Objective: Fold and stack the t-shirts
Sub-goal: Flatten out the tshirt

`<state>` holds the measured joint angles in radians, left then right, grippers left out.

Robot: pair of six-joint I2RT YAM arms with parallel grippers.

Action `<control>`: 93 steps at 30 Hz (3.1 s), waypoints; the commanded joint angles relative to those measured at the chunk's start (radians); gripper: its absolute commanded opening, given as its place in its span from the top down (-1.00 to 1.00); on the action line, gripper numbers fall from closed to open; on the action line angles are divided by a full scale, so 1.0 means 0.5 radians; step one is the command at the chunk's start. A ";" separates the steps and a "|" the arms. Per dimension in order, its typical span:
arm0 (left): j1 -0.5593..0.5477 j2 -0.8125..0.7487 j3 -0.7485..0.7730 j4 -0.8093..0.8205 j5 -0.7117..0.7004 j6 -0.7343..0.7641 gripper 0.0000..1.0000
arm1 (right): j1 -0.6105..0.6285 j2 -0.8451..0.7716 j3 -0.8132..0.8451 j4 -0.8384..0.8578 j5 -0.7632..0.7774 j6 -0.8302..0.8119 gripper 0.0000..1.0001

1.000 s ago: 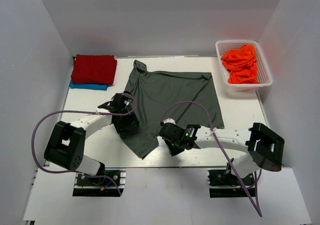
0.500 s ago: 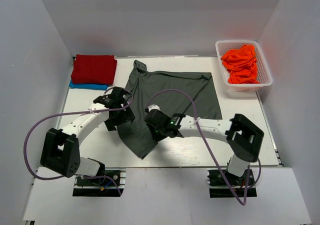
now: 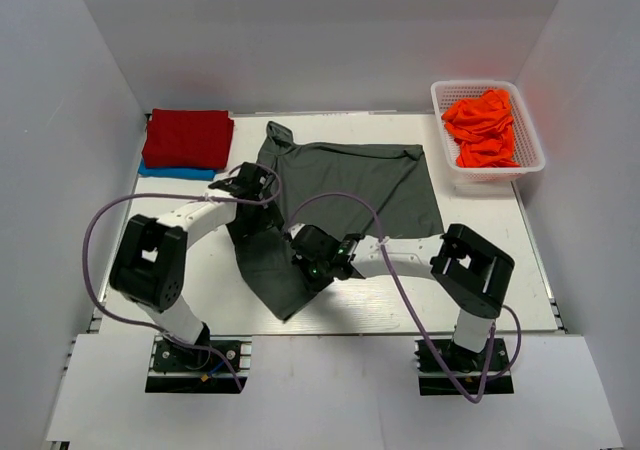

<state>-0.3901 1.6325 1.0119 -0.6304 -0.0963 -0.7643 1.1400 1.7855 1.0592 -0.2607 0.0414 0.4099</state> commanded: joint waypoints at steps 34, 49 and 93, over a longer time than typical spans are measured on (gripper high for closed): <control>0.249 1.248 1.603 -0.111 -0.433 0.553 -0.99 | -1.482 0.070 0.036 -0.080 0.258 -0.013 -0.76; 0.544 1.267 1.857 -0.396 -0.906 0.743 -0.99 | -1.721 0.172 -0.042 -0.248 0.184 0.177 -0.69; 0.332 1.699 2.314 0.270 0.438 0.805 -0.99 | -1.777 1.104 1.710 -0.025 0.338 -0.215 -0.80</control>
<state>-0.2291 2.4825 2.1429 -0.5331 0.1387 -0.3470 0.2672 2.3013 1.8446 -0.3553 0.1757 0.2890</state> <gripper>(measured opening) 0.996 0.894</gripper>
